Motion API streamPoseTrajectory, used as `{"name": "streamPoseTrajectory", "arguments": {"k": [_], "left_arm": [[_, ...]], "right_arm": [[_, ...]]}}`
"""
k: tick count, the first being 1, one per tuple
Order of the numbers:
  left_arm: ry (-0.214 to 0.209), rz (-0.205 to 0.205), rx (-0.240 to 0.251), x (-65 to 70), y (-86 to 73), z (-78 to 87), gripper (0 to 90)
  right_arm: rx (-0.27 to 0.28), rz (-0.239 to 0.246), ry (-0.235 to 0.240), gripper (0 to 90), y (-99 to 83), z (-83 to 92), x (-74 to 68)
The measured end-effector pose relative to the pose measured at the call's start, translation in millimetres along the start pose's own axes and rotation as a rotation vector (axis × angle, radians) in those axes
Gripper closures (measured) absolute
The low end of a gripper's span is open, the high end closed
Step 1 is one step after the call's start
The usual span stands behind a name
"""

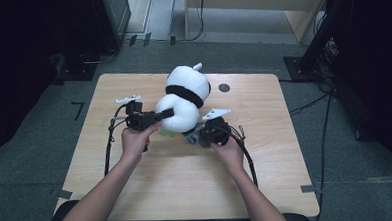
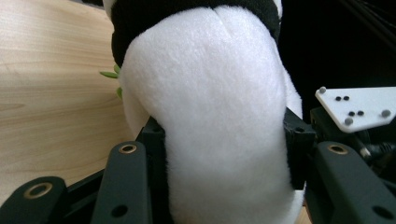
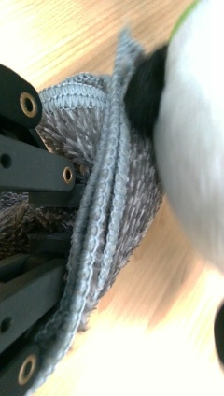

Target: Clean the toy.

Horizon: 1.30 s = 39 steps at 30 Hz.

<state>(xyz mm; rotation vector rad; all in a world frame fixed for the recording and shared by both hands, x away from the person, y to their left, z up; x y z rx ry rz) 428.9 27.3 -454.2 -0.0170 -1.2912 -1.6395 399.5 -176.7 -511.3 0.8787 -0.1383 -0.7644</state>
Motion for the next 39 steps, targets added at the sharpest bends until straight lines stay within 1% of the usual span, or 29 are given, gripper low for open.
{"name": "streamPoseTrajectory", "arguments": {"k": [1, 2, 3, 4, 6, 8, 12, 14, 15, 16, 18, 20, 22, 24, 25, 26, 28, 31, 32, 33, 37, 39], "left_arm": [[-0.007, -0.004, 0.005, -0.4, 0.5, 0.9, 50.3], [-0.007, -0.004, 0.013, -0.4, 1.5, 1.9, 50.3], [0.002, -0.012, 0.016, -1.0, 2.5, 3.1, 50.3], [0.004, -0.010, 0.017, -1.0, 2.6, 3.3, 50.3], [0.015, -0.015, 0.012, -3.8, 2.5, 3.6, 50.3], [0.025, -0.016, 0.005, -7.2, 2.0, 3.6, 50.4], [0.025, -0.012, 0.004, -11.2, 1.7, 4.0, 50.4], [0.035, -0.024, 0.003, -11.0, 1.1, 3.5, 50.4], [0.043, -0.043, -0.003, -10.4, 0.0, 3.1, 50.5], [0.044, -0.054, -0.007, -9.7, -0.8, 2.6, 50.5], [0.040, -0.067, -0.015, -6.2, -3.0, 0.7, 50.5], [0.041, -0.088, -0.020, -3.9, -4.6, -0.9, 50.4], [0.054, -0.110, -0.017, -4.1, -4.5, -1.5, 50.4], [0.076, -0.139, -0.015, -6.9, -3.1, 0.5, 50.4], [0.083, -0.147, -0.011, -8.8, -1.9, 2.1, 50.4], [0.085, -0.142, -0.008, -11.2, -0.7, 3.9, 50.3], [0.083, -0.119, -0.001, -16.7, 2.3, 6.7, 50.3], [0.093, -0.101, 0.008, -25.9, 5.8, 10.5, 50.3], [0.092, -0.096, 0.003, -27.8, 6.5, 11.3, 50.3], [0.097, -0.095, -0.002, -30.3, 7.7, 12.3, 50.3], [0.127, -0.132, -0.004, -39.2, 11.9, 16.7, 50.3], [0.137, -0.121, 0.004, -44.9, 15.2, 20.2, 50.3]], "right_arm": [[0.018, -0.022, 0.010, 80.5, 1.0, 4.1, 2.2], [0.027, -0.029, 0.011, 80.6, 1.6, 6.7, 4.2], [0.039, -0.042, 0.006, 80.6, 2.6, 10.2, 6.4], [0.051, -0.054, 0.001, 80.5, 4.0, 15.7, 9.4], [0.066, -0.062, -0.004, 80.5, 5.2, 20.4, 12.5], [0.085, -0.084, -0.005, 80.4, 6.3, 26.9, 16.4], [0.152, -0.135, 0.026, 80.1, 9.7, 40.3, 21.8], [0.186, -0.152, 0.045, 79.6, 13.0, 46.8, 20.4], [0.196, -0.152, 0.050, 79.6, 15.2, 49.4, 19.0], [0.198, -0.150, 0.063, 79.5, 18.0, 52.3, 16.4], [0.206, -0.131, 0.071, 79.5, 22.4, 55.6, 10.8], [0.198, -0.111, 0.079, 79.4, 26.5, 57.5, 4.7], [0.171, -0.109, 0.077, 79.2, 27.9, 58.3, 3.3], [0.164, -0.107, 0.067, 79.1, 27.4, 61.2, 5.1], [0.166, -0.111, 0.062, 79.1, 26.7, 63.6, 7.0], [0.171, -0.112, 0.057, 79.0, 26.1, 66.2, 9.9], [0.181, -0.131, 0.047, 79.0, 24.3, 72.7, 15.7], [0.201, -0.155, 0.028, 78.9, 21.8, 82.4, 25.5], [0.209, -0.160, 0.020, 78.9, 20.5, 86.0, 29.9], [0.210, -0.167, 0.015, 78.8, 19.4, 88.2, 32.3], [0.222, -0.206, -0.006, 78.6, 12.3, 99.6, 46.6], [0.222, -0.237, -0.008, 78.4, 8.0, 104.0, 54.0]]}}
Point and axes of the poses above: each handheld gripper's, and its own axes: z roughly backward along the jaws, y roughly out of its top, x roughly to its right, the point moved 6 cm from there along -z, roughly forward along the jaws, and after that the axes turned 11 degrees about y, right-handed, at the moved point
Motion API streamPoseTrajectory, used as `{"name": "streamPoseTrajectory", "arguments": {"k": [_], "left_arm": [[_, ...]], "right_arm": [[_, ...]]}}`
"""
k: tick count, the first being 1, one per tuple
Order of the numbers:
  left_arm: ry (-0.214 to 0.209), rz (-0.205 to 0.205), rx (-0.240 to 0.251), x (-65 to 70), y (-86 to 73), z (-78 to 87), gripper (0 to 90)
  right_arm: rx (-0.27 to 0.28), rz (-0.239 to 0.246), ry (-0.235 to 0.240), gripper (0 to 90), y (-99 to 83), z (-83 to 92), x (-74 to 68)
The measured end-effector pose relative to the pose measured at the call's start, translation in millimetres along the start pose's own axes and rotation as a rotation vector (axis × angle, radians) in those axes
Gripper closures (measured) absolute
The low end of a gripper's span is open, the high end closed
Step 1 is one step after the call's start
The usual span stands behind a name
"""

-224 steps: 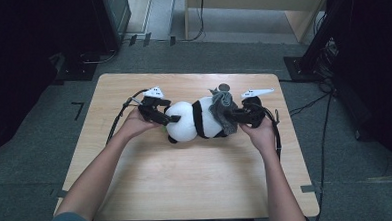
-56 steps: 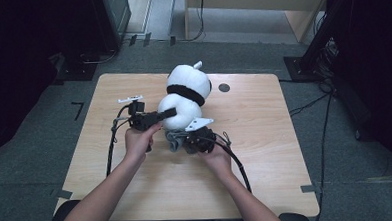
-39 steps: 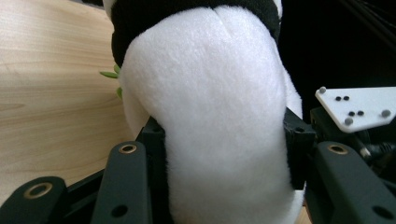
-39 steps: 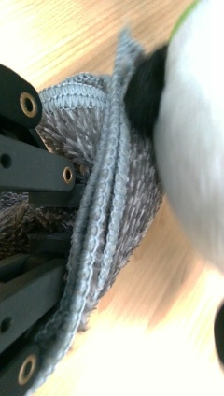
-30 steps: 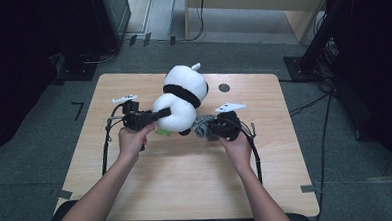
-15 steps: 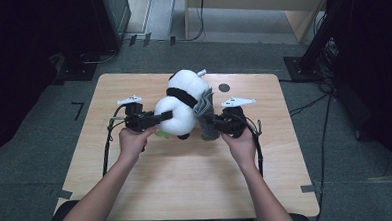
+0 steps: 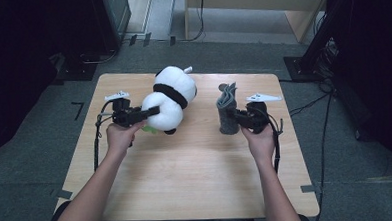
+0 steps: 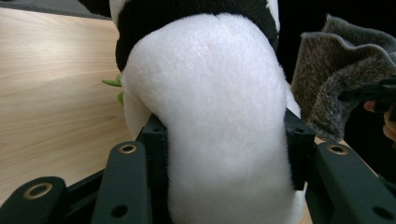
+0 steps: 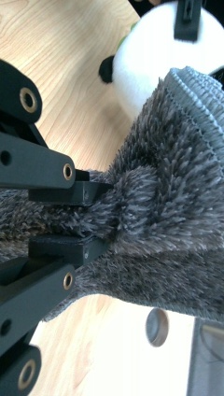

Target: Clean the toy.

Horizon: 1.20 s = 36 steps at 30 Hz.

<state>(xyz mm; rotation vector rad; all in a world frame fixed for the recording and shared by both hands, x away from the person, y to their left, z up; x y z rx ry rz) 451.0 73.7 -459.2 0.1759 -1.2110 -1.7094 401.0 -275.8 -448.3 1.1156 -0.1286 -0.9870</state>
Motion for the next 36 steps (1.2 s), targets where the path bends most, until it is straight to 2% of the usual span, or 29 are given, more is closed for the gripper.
{"name": "streamPoseTrajectory", "arguments": {"k": [2, 8, 13, 17, 20, 26, 32, 35, 36], "left_arm": [[0.008, 0.009, 0.008, -8.7, 2.0, 3.4, 50.3], [0.045, 0.031, 0.004, -32.5, 3.4, 8.6, 50.2], [0.062, 0.059, 0.006, -45.8, 4.4, 12.0, 50.2], [0.082, 0.046, 0.012, -56.2, 6.8, 15.5, 49.9], [0.092, 0.065, 0.011, -68.2, 8.2, 17.8, 49.8], [0.142, 0.088, 0.005, -87.9, 6.5, 17.5, 49.6], [0.186, 0.097, -0.018, -104.9, 0.6, 14.1, 49.1], [0.199, 0.124, -0.014, -111.7, -0.2, 14.5, 47.8], [0.216, 0.111, -0.013, -114.1, -0.8, 14.4, 47.2]], "right_arm": [[-0.011, -0.034, -0.006, 78.2, -2.2, 4.1, 8.3], [0.005, -0.059, -0.050, 78.1, -5.9, 16.3, 29.1], [0.000, -0.066, -0.080, 78.1, -8.2, 22.5, 38.8], [0.001, -0.076, -0.103, 77.8, -10.8, 27.7, 47.7], [-0.010, -0.079, -0.126, 77.7, -14.1, 30.9, 55.3], [-0.036, -0.100, -0.175, 77.6, -21.4, 37.4, 71.7], [-0.069, -0.136, -0.196, 76.0, -34.9, 30.7, 87.6], [-0.081, -0.148, -0.203, 75.4, -40.6, 24.9, 95.8], [-0.083, -0.150, -0.209, 75.3, -42.2, 23.0, 98.4]]}}
Point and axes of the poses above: each handheld gripper's, and its own axes: z roughly backward along the jaws, y roughly out of its top, x roughly to its right, the point moved 6 cm from there along -z, roughly forward along the jaws, and after that the axes turned 11 degrees about y, right-handed, at the moved point
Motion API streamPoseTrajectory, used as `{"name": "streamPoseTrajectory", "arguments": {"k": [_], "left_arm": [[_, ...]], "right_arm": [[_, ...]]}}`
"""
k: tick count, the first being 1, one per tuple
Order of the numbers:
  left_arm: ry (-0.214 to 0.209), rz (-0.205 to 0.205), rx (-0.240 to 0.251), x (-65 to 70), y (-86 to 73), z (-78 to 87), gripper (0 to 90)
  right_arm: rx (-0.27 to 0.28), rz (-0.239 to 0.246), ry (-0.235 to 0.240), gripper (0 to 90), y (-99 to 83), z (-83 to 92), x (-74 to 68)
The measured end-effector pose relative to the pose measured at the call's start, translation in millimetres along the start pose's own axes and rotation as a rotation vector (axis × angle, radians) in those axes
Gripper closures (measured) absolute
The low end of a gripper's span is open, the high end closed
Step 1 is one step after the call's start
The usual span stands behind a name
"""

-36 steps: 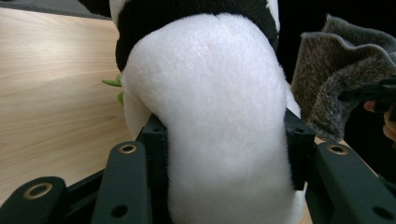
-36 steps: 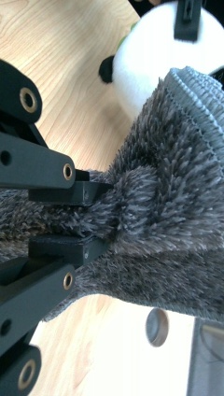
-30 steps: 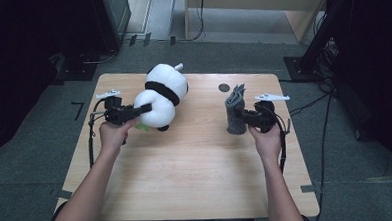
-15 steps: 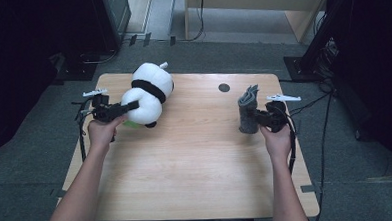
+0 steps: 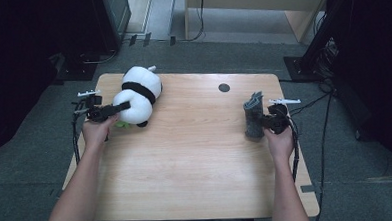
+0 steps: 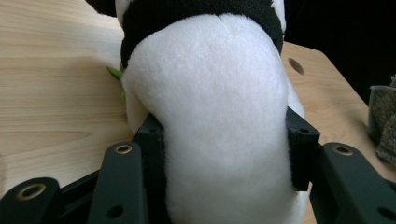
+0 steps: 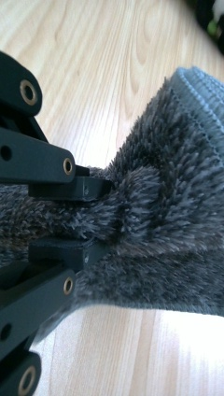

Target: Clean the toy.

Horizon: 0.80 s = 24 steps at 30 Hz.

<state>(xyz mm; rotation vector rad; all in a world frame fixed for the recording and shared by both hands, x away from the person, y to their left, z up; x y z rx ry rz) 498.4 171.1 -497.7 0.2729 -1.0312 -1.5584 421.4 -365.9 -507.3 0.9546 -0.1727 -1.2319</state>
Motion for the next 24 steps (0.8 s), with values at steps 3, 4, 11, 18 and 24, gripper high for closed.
{"name": "streamPoseTrajectory", "arguments": {"k": [3, 4, 11, 18, 24], "left_arm": [[0.018, -0.017, 0.003, -6.0, -2.3, -2.8, 43.6], [0.016, -0.008, 0.001, -7.2, -2.2, -2.7, 42.7], [0.021, -0.028, 0.022, -12.4, -2.4, -6.5, 32.7], [0.044, -0.056, 0.036, -13.0, 1.1, -8.2, 13.9], [0.068, -0.087, 0.028, -10.7, 4.1, -4.5, 10.9]], "right_arm": [[-0.011, -0.014, 0.000, 73.9, -3.9, -8.4, 5.2], [-0.015, -0.015, -0.001, 73.6, -5.0, -11.3, 6.6], [-0.033, 0.007, -0.031, 66.6, -9.7, -27.3, 13.5], [-0.045, 0.029, -0.039, 55.0, -12.6, -35.1, 16.0], [-0.025, 0.009, -0.038, 40.0, -11.8, -35.4, 17.9]]}}
Point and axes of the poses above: each handheld gripper's, and its own axes: z roughly backward along the jaws, y roughly out of its top, x roughly to its right, the point moved 6 cm from there along -z, roughly forward along the jaws, and after that the axes turned 11 degrees about y, right-handed, at the moved point
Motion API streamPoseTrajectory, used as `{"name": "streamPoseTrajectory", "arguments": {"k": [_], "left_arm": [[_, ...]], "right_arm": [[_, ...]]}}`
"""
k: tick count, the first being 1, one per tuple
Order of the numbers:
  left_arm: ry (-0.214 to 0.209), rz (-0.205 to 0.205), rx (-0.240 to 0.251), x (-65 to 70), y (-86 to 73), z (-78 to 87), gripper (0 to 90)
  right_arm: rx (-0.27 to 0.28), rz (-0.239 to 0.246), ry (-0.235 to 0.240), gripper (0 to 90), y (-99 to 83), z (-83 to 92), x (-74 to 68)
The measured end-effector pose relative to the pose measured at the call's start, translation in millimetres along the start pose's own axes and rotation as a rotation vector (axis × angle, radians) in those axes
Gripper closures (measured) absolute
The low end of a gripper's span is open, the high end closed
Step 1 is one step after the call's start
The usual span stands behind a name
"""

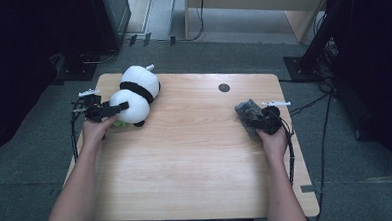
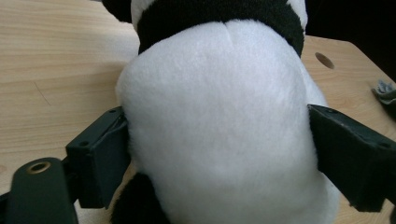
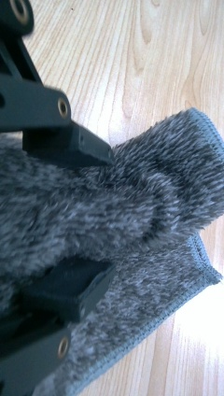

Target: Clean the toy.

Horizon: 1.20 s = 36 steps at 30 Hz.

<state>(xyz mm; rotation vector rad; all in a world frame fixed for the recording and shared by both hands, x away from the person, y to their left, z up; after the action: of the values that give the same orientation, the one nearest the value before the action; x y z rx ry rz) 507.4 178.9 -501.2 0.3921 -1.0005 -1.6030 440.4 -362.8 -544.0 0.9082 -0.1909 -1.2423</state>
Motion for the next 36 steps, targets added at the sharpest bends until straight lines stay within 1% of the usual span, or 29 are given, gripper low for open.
{"name": "streamPoseTrajectory", "arguments": {"k": [1, 4, 6, 7, 8, 9, 12, 13, 15, 16, 18, 22, 25, 28, 29, 31, 33, 35, 36], "left_arm": [[0.007, -0.006, 0.003, 0.3, 1.0, 1.0, 10.7], [0.024, -0.003, 0.001, 0.3, 2.5, 2.7, 10.6], [0.047, -0.025, 0.011, 0.7, 4.5, 6.1, 10.7], [0.052, -0.033, 0.013, 0.9, 5.2, 7.3, 10.9], [0.064, -0.045, 0.019, 1.4, 6.6, 9.7, 11.0], [0.069, -0.057, 0.028, 1.5, 8.0, 12.1, 11.3], [0.055, -0.061, 0.067, 6.5, 15.4, 22.9, 13.4], [0.054, -0.067, 0.068, 8.5, 16.1, 24.5, 13.5], [0.056, -0.079, 0.062, 14.3, 16.6, 26.4, 13.4], [0.056, -0.087, 0.059, 16.8, 16.4, 26.6, 13.3], [0.044, -0.099, 0.055, 22.2, 16.1, 27.7, 13.4], [0.029, -0.117, 0.048, 33.2, 15.4, 29.2, 13.3], [0.004, -0.137, 0.051, 43.4, 15.5, 32.9, 13.4], [-0.039, -0.146, 0.051, 57.4, 15.8, 38.1, 13.4], [-0.043, -0.157, 0.052, 60.5, 15.7, 39.2, 13.4], [-0.056, -0.182, 0.049, 70.4, 14.1, 40.8, 13.4], [-0.066, -0.205, 0.044, 80.3, 11.7, 41.3, 13.4], [-0.086, -0.222, 0.038, 92.0, 8.7, 40.9, 13.4], [-0.100, -0.229, 0.034, 97.5, 7.0, 41.0, 13.4]], "right_arm": [[-0.002, -0.001, -0.006, 38.7, 0.2, 0.1, -0.1], [-0.002, -0.005, -0.018, 35.7, 2.0, 1.8, -0.3], [0.003, -0.008, -0.022, 34.9, 3.1, 3.4, -0.6], [0.006, -0.010, -0.024, 34.8, 4.0, 4.9, -0.7], [0.008, -0.017, -0.021, 34.4, 4.5, 6.0, -1.5], [0.016, -0.013, -0.015, 33.9, 5.8, 7.9, -2.2], [0.036, -0.010, -0.010, 33.3, 9.2, 13.3, -4.9], [0.041, -0.008, -0.006, 33.3, 10.2, 15.1, -6.2], [0.048, 0.001, -0.021, 33.8, 12.5, 19.8, -8.5], [0.055, 0.005, -0.020, 33.9, 14.1, 23.2, -10.6], [0.073, 0.015, 0.000, 34.0, 16.9, 28.7, -16.8], [0.063, 0.047, 0.002, 34.0, 16.6, 32.2, -27.4], [0.064, 0.065, 0.011, 34.0, 16.9, 34.2, -37.3], [0.060, 0.075, 0.024, 34.0, 17.0, 35.3, -45.3], [0.058, 0.080, 0.030, 34.0, 17.5, 36.6, -49.7], [0.066, 0.092, 0.039, 34.1, 17.7, 39.4, -57.7], [0.061, 0.108, 0.044, 34.1, 15.8, 40.5, -64.8], [0.056, 0.121, 0.047, 34.1, 13.0, 39.9, -70.9], [0.052, 0.127, 0.056, 34.2, 11.2, 38.8, -74.8]]}}
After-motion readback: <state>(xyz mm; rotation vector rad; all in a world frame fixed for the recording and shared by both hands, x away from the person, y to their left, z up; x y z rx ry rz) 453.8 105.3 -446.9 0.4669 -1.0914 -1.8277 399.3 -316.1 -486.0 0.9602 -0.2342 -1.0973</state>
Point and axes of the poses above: each handheld gripper's, and its own axes: z roughly backward along the jaws, y roughly out of its top, x roughly to its right, the point moved 6 cm from there along -z, roughly forward along the jaws, and after that the axes turned 11 degrees about y, right-handed, at the moved point
